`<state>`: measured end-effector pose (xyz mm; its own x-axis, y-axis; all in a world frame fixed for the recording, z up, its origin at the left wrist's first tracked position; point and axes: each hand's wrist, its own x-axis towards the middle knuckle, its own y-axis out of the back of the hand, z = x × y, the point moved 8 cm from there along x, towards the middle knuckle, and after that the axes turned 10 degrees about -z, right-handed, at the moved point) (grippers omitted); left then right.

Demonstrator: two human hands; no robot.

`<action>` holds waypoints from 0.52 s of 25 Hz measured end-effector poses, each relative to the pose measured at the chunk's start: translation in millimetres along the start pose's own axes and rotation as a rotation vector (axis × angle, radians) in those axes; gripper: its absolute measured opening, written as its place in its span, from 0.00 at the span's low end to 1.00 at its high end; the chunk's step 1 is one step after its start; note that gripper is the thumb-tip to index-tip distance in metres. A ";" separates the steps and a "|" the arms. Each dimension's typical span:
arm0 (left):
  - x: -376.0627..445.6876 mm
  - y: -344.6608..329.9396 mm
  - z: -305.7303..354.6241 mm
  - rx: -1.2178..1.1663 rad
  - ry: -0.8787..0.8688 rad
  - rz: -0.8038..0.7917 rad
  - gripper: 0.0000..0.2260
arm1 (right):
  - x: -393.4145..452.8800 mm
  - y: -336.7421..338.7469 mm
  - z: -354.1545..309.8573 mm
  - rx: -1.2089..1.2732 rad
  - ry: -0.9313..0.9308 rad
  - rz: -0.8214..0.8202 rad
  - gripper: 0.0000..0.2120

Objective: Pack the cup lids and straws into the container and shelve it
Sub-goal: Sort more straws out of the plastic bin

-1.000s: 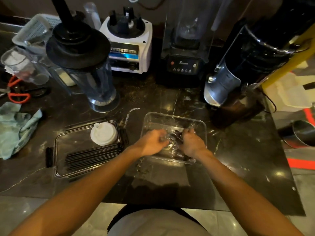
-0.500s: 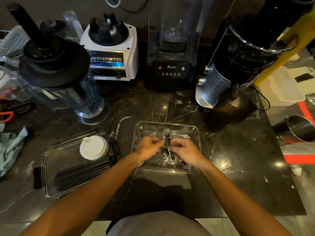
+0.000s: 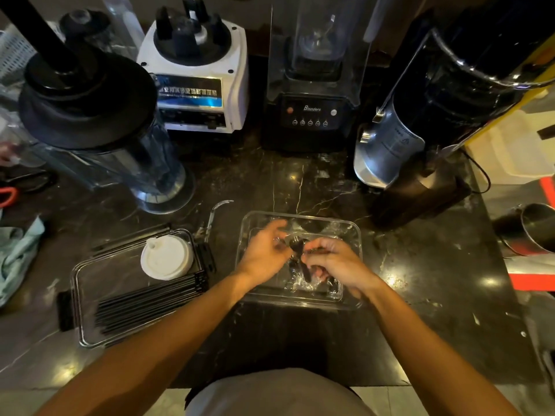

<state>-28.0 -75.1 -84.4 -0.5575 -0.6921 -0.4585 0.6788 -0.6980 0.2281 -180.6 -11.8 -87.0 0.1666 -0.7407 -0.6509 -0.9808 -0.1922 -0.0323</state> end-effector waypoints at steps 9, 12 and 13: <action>-17.2 1.5 15.0 0.063 -0.114 0.047 0.32 | -8.9 1.6 -16.0 0.040 0.119 -0.056 0.06; -17.3 -5.6 2.3 -0.402 0.041 -0.014 0.17 | -8.5 -1.2 -16.3 0.019 0.160 -0.053 0.06; -19.4 -6.3 3.2 -0.468 0.049 -0.015 0.11 | -8.9 -3.5 -18.1 0.028 0.173 -0.056 0.05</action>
<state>-23.0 -57.9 -74.2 -0.5537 -0.6651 -0.5010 0.8194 -0.5423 -0.1857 -176.8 -16.2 -67.4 0.2335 -0.8296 -0.5072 -0.9716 -0.2197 -0.0879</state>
